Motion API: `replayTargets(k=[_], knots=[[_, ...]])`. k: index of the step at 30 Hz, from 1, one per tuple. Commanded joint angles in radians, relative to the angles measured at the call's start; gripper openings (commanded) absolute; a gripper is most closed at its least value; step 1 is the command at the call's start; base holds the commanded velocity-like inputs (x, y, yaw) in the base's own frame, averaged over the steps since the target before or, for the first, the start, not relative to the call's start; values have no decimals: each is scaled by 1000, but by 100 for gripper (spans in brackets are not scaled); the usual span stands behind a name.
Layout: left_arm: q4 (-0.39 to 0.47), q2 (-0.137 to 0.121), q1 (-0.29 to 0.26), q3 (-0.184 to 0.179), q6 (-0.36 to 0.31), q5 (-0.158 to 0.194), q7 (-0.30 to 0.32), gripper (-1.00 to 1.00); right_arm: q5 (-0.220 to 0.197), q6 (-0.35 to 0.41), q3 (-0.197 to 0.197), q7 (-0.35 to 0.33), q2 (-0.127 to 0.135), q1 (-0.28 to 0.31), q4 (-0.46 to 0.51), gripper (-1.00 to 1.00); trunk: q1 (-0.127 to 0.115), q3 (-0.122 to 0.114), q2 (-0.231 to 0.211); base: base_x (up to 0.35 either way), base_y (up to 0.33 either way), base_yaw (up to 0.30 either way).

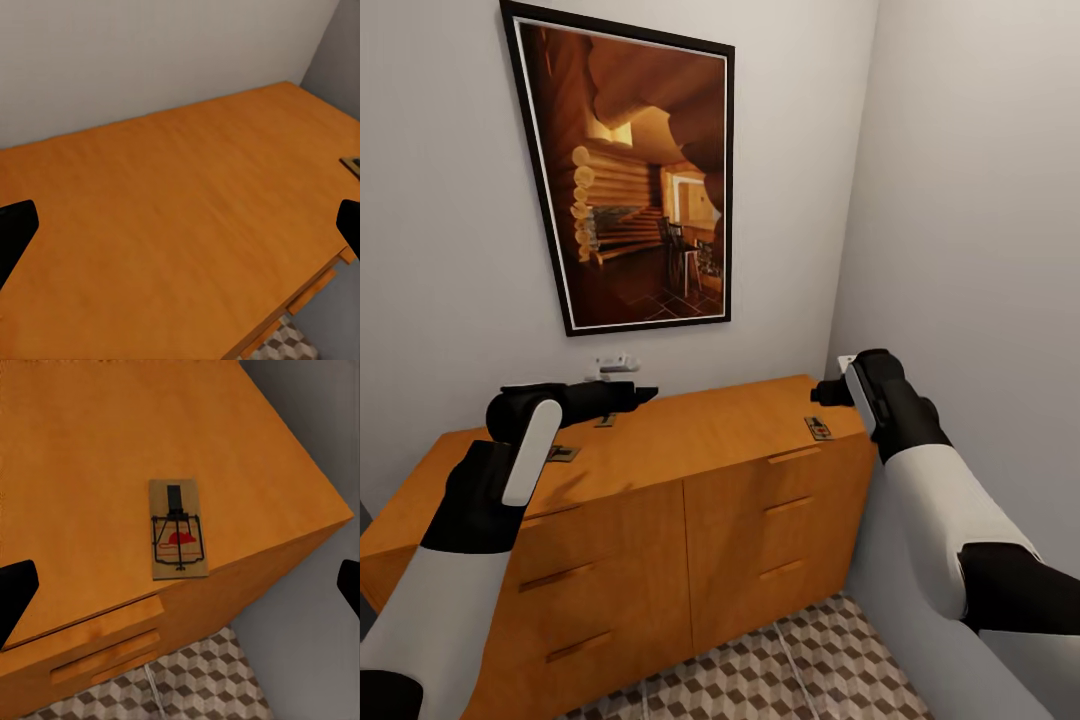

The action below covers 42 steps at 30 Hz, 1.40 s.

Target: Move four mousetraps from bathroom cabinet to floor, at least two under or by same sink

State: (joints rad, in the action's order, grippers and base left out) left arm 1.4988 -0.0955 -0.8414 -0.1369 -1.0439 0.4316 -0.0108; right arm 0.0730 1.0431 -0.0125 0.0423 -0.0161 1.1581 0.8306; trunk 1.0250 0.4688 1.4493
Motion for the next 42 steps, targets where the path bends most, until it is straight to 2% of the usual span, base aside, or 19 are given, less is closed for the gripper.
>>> replayTargets(k=[1,17,22,33,42], knots=[[-1,-1,-1,-1,-3,1,-1,100,7,4,-1,-2,-1,7,-5,100,0,1,1,0,0,0],[-36,0,0,-1,-3,1,-1,100,7,4,-1,-1,1,34,-50,100,0,1,1,0,0,0],[-37,0,-1,-1,-3,1,-1,100,7,4,-2,-1,1,49,-104,100,0,1,1,0,0,0],[-40,0,-1,-1,-3,1,-1,100,-1,4,-3,-4,1,131,-324,100,0,1,1,0,0,0],[-43,0,-1,-1,-3,1,-1,100,-36,4,-3,-5,2,151,-375,100,0,1,1,0,0,0]])
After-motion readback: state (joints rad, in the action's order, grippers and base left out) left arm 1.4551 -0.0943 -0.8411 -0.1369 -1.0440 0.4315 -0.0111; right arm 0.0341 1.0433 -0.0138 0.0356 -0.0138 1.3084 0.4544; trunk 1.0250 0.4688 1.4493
